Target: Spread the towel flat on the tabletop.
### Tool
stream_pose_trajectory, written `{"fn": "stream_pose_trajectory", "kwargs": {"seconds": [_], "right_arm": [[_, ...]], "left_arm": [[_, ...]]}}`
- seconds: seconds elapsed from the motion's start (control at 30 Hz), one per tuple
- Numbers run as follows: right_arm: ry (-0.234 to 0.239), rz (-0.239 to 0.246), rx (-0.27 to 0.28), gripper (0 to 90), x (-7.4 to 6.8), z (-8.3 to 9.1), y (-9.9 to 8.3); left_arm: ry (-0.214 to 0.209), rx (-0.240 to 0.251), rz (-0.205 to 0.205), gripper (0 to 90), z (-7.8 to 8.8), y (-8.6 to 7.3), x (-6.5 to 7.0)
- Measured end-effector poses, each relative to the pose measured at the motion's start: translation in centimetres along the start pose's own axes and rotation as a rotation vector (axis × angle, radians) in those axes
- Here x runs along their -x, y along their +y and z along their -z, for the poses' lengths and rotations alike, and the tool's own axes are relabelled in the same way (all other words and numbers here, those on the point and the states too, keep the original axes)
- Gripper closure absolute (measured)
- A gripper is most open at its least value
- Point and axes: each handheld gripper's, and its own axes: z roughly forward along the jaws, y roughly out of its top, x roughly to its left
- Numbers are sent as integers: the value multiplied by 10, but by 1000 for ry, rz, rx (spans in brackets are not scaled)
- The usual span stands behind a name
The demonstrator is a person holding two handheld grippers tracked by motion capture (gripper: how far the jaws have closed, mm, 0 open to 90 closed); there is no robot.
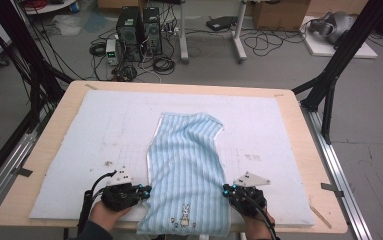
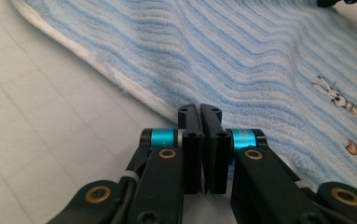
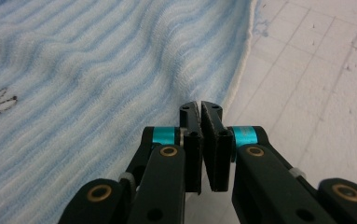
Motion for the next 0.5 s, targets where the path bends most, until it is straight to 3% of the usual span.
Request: {"fn": "stream_pose_trajectory", "kwargs": {"seconds": [0.17,0.27,0.3,0.37,0.5], "right_arm": [[15,17,-4,873,-7,13,-11],[30,14,-5,869,-11,19,-16],[31,13,-3,845,-11,21,-16],[23,3,12,748,-10,22,-14],[-14,-35,41,641,-3,15,-1]], "left_arm": [[-25,-15,-18,868,9,-7,10],[-41,0,-6,856,13,-8,10],[-34,19,3,811,14,-7,8],[-9,48,42,620,14,-2,1],[39,108,60,533,10,13,-16]]}}
